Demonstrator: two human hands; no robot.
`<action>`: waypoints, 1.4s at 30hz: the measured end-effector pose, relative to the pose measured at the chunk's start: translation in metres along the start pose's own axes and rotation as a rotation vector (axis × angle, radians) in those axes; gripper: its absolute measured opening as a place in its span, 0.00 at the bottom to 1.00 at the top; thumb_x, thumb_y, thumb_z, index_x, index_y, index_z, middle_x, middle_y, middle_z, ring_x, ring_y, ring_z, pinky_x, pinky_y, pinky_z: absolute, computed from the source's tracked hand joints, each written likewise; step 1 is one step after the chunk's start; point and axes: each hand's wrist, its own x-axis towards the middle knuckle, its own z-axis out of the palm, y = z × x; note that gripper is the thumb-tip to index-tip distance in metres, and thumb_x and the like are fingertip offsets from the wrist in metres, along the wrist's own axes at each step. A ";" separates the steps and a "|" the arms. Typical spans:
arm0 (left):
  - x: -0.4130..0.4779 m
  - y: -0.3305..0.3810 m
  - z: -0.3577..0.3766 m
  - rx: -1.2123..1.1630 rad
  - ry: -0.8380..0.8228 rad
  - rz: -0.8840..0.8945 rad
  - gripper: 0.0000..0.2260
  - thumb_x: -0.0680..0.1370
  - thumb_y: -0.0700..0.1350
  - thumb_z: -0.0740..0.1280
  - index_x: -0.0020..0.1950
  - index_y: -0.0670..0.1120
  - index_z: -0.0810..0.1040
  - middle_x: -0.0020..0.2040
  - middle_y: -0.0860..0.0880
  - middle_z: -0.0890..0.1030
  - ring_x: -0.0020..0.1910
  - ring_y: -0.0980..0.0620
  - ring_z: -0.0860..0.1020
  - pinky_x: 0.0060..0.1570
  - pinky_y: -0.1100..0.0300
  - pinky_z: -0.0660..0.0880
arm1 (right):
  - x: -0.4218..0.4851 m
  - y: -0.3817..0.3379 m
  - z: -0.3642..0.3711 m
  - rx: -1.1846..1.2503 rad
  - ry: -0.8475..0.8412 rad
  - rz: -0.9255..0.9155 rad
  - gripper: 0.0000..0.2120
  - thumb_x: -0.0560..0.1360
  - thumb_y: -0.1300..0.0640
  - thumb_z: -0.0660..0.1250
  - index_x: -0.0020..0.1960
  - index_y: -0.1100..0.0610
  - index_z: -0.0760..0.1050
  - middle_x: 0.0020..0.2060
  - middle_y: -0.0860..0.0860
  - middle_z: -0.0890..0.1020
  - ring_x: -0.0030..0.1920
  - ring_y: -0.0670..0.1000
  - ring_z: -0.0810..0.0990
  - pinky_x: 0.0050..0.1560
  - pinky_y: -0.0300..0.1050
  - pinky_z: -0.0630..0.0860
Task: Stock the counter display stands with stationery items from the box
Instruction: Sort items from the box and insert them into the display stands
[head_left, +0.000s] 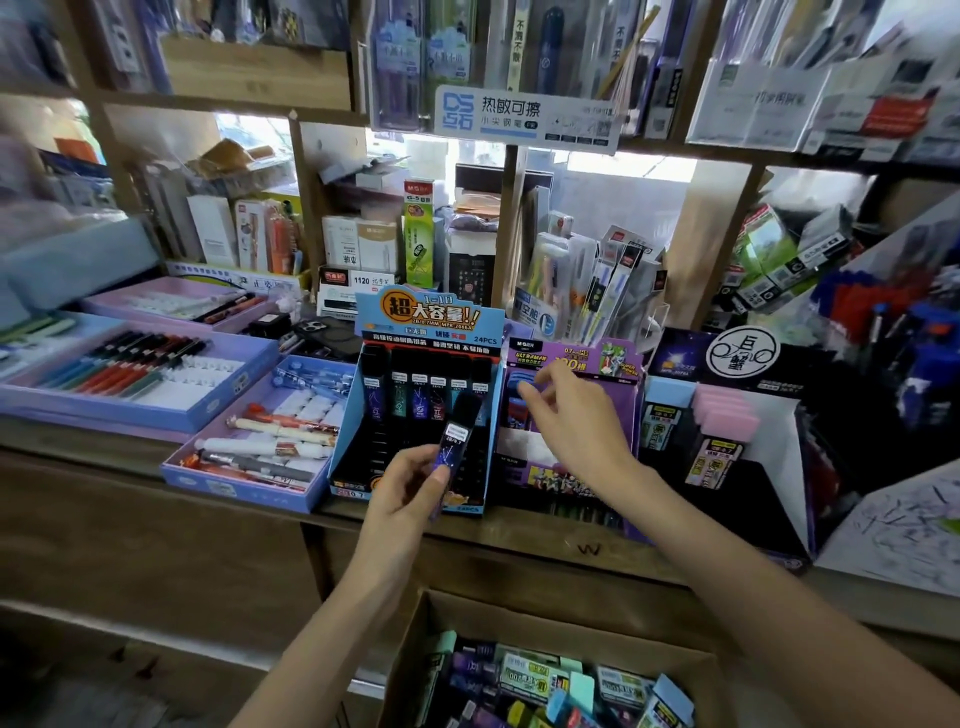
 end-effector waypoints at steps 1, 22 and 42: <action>0.002 0.002 0.001 0.016 0.008 0.020 0.09 0.78 0.42 0.63 0.57 0.49 0.76 0.47 0.48 0.77 0.40 0.61 0.76 0.38 0.69 0.73 | -0.008 -0.011 -0.002 0.163 -0.043 0.009 0.12 0.78 0.45 0.60 0.49 0.54 0.73 0.38 0.47 0.80 0.41 0.49 0.80 0.44 0.48 0.77; 0.035 -0.007 -0.101 1.127 0.248 0.152 0.24 0.72 0.56 0.70 0.62 0.42 0.76 0.59 0.44 0.78 0.62 0.43 0.73 0.58 0.49 0.70 | 0.068 -0.075 0.080 0.265 -0.132 -0.116 0.07 0.74 0.56 0.69 0.45 0.61 0.78 0.35 0.50 0.76 0.38 0.50 0.73 0.35 0.41 0.61; 0.033 -0.006 -0.103 1.080 0.224 0.161 0.19 0.76 0.53 0.67 0.62 0.44 0.77 0.60 0.48 0.78 0.65 0.46 0.71 0.63 0.50 0.66 | 0.067 -0.081 0.096 -0.086 -0.253 -0.039 0.19 0.75 0.49 0.68 0.32 0.60 0.72 0.27 0.52 0.74 0.36 0.58 0.78 0.41 0.49 0.77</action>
